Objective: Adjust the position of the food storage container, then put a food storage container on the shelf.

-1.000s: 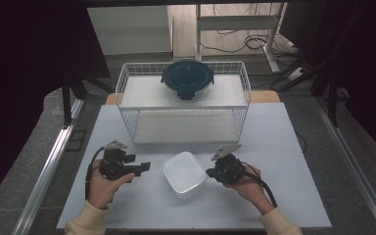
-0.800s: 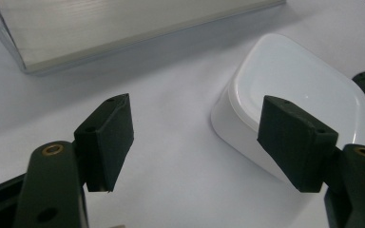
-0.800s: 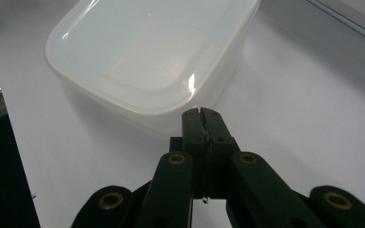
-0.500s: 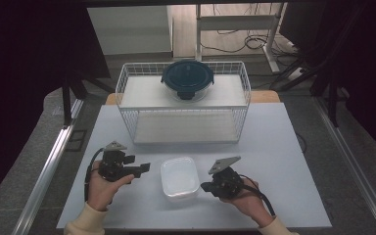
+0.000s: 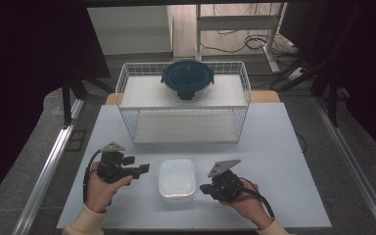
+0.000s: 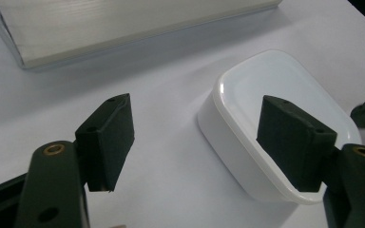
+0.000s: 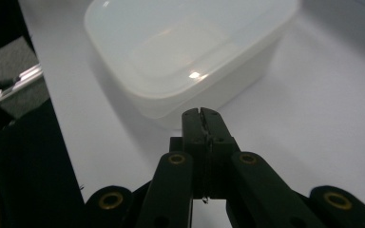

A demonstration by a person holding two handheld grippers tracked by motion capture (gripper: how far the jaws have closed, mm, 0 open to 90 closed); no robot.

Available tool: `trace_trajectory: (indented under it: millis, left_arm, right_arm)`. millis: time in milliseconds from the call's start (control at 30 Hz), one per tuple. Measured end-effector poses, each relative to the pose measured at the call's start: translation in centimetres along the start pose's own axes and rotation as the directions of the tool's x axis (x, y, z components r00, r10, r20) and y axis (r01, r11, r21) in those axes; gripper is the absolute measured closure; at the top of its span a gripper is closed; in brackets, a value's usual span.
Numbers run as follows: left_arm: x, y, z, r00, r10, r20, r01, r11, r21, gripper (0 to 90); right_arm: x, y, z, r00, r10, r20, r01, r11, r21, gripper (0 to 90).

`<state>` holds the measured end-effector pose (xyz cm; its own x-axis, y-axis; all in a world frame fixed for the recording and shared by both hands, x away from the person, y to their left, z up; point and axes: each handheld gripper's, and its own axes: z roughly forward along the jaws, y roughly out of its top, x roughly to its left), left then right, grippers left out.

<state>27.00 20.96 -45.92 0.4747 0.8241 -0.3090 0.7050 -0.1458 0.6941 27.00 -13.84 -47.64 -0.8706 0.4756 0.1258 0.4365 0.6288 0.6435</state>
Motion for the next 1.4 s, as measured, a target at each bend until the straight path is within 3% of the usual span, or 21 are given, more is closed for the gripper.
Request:
trace_trajectory:
  millis: [133,233,267,367,433,567,633,800,967,1067,1200,1267,1300,1400]
  left_arm:
    - [-0.1,-0.1,-0.2,0.9998,-0.009,0.017,0.009,0.9999,-0.006,28.5]
    - [-0.3,-0.2,-0.4,0.9995,-0.011,0.03,0.011,0.9999,-0.01,28.6]
    - [-0.3,-0.2,-0.5,0.9992,-0.015,0.037,0.015,0.9998,-0.012,28.6]
    - [-0.3,-0.3,-0.5,0.9983,-0.022,0.053,0.023,0.9997,-0.01,28.5]
    - [-0.3,-0.4,-0.5,0.998,-0.027,0.056,0.028,0.9996,-0.008,28.4]
    - [-0.4,-0.6,-0.4,0.9962,-0.043,0.076,0.043,0.999,-0.004,27.6]
    - [-0.6,-0.6,-0.4,0.994,-0.047,0.098,0.048,0.9989,-0.002,27.3]
    - [-0.8,-1.0,-0.4,0.9879,-0.068,0.139,0.067,0.9977,0.011,27.7]
    - [-0.4,-1.6,0.4,0.9733,-0.138,0.183,0.135,0.9904,0.031,28.3]
    - [0.0,-1.9,1.0,0.9573,-0.186,0.221,0.18,0.9826,0.045,29.0]
    - [0.3,-2.2,1.5,0.9381,-0.228,0.26,0.221,0.9735,0.058,30.4]
    - [0.3,-2.3,1.8,0.9349,-0.238,0.264,0.229,0.9714,0.062,31.0]
    - [0.3,-2.3,2.0,0.9299,-0.248,0.271,0.239,0.9687,0.067,31.3]
    - [0.3,-2.4,2.6,0.9135,-0.276,0.299,0.263,0.9611,0.086,32.2]
  right_arm:
    - [-1.1,-0.2,-1.9,0.9982,0.057,0.019,-0.055,0.9958,-0.073,89.6]
    - [-1.7,-0.3,-2.8,0.9956,0.094,0.009,-0.092,0.9893,-0.113,87.4]
    - [-1.8,-0.3,-2.9,0.9946,0.104,0.004,-0.103,0.9873,-0.121,83.9]
    - [-2.1,-0.2,-3.4,0.9862,0.166,0.003,-0.163,0.971,-0.175,56.0]
    - [-2.3,-0.2,-3.4,0.9797,0.2,0.002,-0.196,0.9588,-0.206,47.4]
    - [-2.6,0.1,-3.4,0.9645,0.263,-0.022,-0.261,0.9376,-0.23,37.2]
    - [-2.6,0.2,-3.3,0.9602,0.277,-0.033,-0.277,0.9318,-0.234,33.9]
    - [-2.5,0.5,-2.9,0.9539,0.293,-0.064,-0.3,0.9275,-0.223,33.9]
    - [-2.0,1.1,-1.8,0.9499,0.303,-0.075,-0.312,0.9298,-0.195,35.3]
    - [-1.8,1.4,-1.2,0.9458,0.313,-0.086,-0.324,0.9281,-0.183,36.0]
    - [-1.9,1.8,-0.1,0.9344,0.341,-0.103,-0.354,0.9224,-0.155,36.2]
    - [-2.1,1.9,0.3,0.931,0.35,-0.105,-0.362,0.921,-0.144,36.2]
    - [-2.2,2.0,0.5,0.9297,0.353,-0.104,-0.366,0.92,-0.141,36.2]
    - [-2.7,2.1,1.1,0.9125,0.391,-0.122,-0.405,0.9046,-0.133,36.2]
